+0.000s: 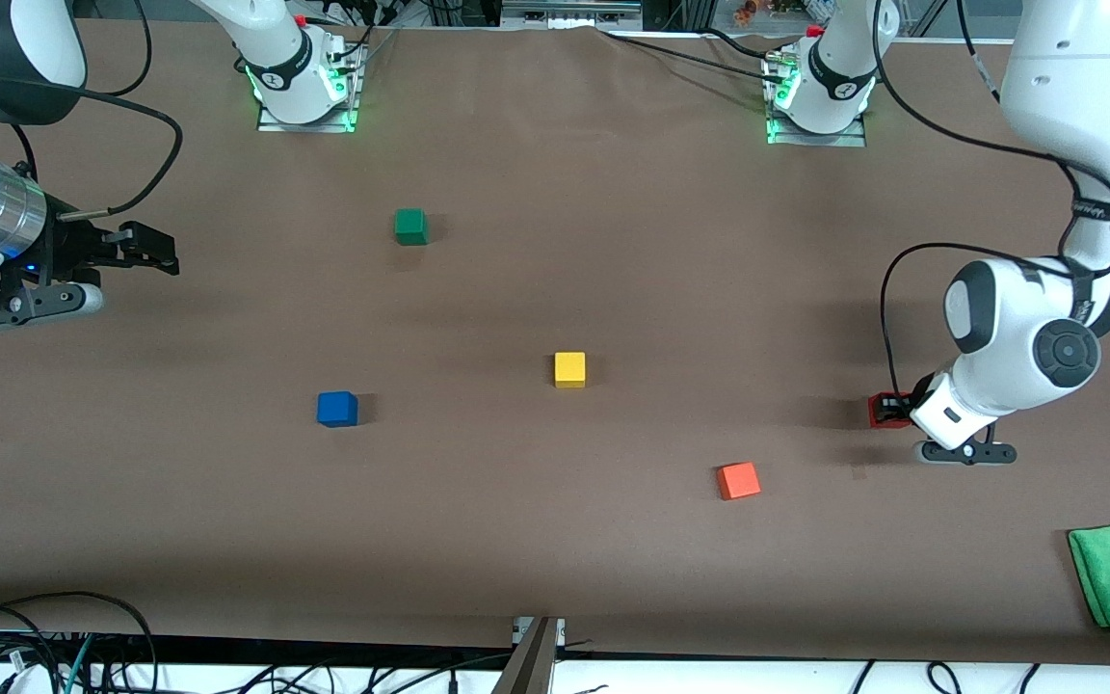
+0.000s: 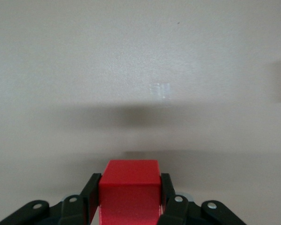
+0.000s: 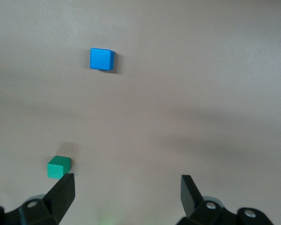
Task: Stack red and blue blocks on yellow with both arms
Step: 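Carry the red block with the left gripper over the yellow block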
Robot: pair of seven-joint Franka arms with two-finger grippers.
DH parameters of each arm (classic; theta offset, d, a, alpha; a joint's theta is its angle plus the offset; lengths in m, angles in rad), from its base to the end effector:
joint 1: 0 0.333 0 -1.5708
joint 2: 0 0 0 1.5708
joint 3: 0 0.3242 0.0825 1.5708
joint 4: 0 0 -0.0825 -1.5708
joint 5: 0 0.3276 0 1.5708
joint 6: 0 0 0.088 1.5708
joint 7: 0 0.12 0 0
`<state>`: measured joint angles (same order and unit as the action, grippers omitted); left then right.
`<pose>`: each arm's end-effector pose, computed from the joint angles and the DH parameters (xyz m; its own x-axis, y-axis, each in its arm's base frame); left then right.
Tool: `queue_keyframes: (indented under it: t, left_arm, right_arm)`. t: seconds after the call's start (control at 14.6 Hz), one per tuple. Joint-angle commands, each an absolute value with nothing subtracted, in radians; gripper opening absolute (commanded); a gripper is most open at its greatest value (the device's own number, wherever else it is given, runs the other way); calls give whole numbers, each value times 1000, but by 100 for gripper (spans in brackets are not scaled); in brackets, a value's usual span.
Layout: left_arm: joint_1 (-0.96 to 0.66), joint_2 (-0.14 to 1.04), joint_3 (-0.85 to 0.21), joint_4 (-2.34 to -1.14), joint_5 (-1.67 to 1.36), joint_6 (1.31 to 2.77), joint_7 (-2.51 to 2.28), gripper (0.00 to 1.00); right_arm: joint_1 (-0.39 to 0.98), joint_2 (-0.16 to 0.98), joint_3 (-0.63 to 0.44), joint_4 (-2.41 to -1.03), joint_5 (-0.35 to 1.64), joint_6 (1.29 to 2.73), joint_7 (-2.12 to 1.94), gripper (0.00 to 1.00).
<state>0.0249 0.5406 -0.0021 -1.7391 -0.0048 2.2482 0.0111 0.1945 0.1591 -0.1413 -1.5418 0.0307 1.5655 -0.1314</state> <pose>0.6240 0.0142 0.2952 0.9994 0.0150 -0.0314 0.0151 -0.9999 0.0051 0.5377 0.0381 0.5493 0.9745 0.1820 -0.1312 0.1802 -0.9833 -0.0255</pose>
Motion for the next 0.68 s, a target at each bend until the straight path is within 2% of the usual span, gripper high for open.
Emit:
queue_keyframes:
  t: [0.0, 0.34, 0.62]
  left_arm:
    - [-49, 471, -8, -1743, 9, 2175, -144, 0]
    - [-196, 419, -8, -1738, 11, 2093, -386, 0]
    - [-316, 414, -9, -1720, 12, 2083, -631, 0]
  right_arm:
    - [187, 170, -140, -1514, 46, 1551, -152, 100]
    - [187, 172, -140, -1514, 43, 1549, -155, 100]
    - [186, 172, -140, -1514, 41, 1549, -156, 100]
